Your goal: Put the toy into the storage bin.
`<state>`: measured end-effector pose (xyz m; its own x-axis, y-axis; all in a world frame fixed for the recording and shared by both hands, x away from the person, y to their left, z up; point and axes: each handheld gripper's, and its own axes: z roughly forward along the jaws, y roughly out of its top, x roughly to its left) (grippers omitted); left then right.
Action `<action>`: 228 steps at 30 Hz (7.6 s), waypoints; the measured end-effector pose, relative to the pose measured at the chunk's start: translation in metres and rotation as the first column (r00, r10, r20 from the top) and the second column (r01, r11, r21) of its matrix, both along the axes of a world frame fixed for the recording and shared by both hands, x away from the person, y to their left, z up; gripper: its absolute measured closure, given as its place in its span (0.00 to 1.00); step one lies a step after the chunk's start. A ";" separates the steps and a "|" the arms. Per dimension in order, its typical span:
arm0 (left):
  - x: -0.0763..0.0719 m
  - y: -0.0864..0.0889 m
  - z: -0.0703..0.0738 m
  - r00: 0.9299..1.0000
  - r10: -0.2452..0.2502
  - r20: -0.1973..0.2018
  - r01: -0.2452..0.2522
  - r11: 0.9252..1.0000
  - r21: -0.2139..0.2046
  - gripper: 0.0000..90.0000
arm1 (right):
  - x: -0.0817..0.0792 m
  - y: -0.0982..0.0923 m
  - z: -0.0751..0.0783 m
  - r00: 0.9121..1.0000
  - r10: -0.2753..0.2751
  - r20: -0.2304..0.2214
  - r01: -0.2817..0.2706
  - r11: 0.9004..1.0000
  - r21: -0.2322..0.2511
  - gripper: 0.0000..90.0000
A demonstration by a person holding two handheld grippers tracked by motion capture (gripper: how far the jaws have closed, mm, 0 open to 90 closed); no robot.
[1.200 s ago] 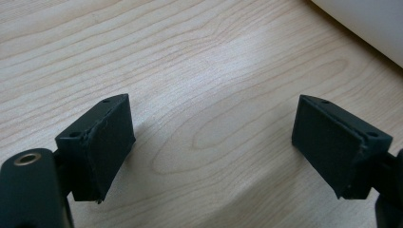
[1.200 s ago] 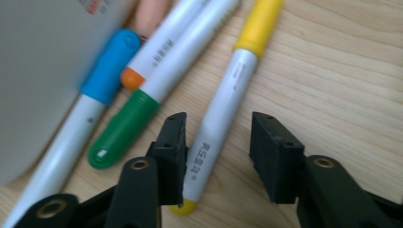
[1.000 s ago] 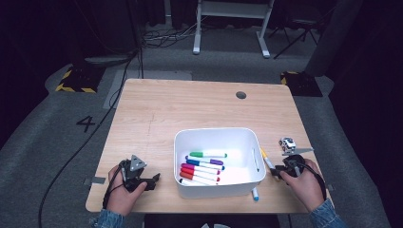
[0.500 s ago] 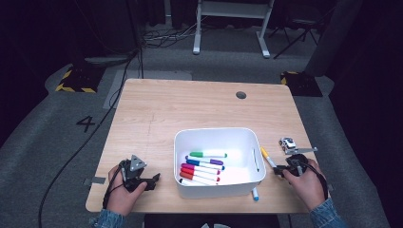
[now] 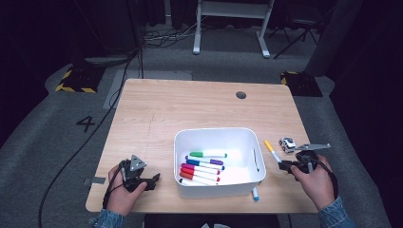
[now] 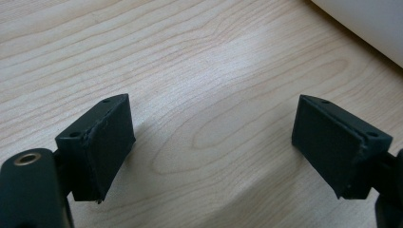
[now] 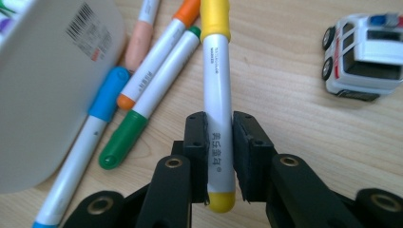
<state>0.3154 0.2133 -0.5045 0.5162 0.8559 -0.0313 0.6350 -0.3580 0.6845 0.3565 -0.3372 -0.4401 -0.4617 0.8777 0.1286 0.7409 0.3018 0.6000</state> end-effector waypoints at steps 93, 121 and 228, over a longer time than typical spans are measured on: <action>0.000 0.000 0.000 1.000 0.004 0.004 -0.004 1.000 0.005 0.16 | 0.052 0.255 0.071 0.874 0.483 -0.054 -0.484 0.875 -0.006 0.85; 0.001 0.000 0.000 1.000 0.003 0.004 -0.003 1.000 0.005 0.16 | 0.039 0.251 0.063 0.852 0.523 0.028 -0.520 0.852 -0.060 0.63; 0.002 -0.001 0.000 1.000 0.005 0.002 -0.005 1.000 -0.002 0.16 | -0.023 0.003 -0.006 0.993 0.006 0.119 -0.012 0.999 0.051 0.83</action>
<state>0.3171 0.2125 -0.5047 0.5120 0.8584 -0.0315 0.6353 -0.3538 0.6864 0.3334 -0.3346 -0.4459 -0.4845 0.8668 0.1177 0.6610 0.2747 0.6983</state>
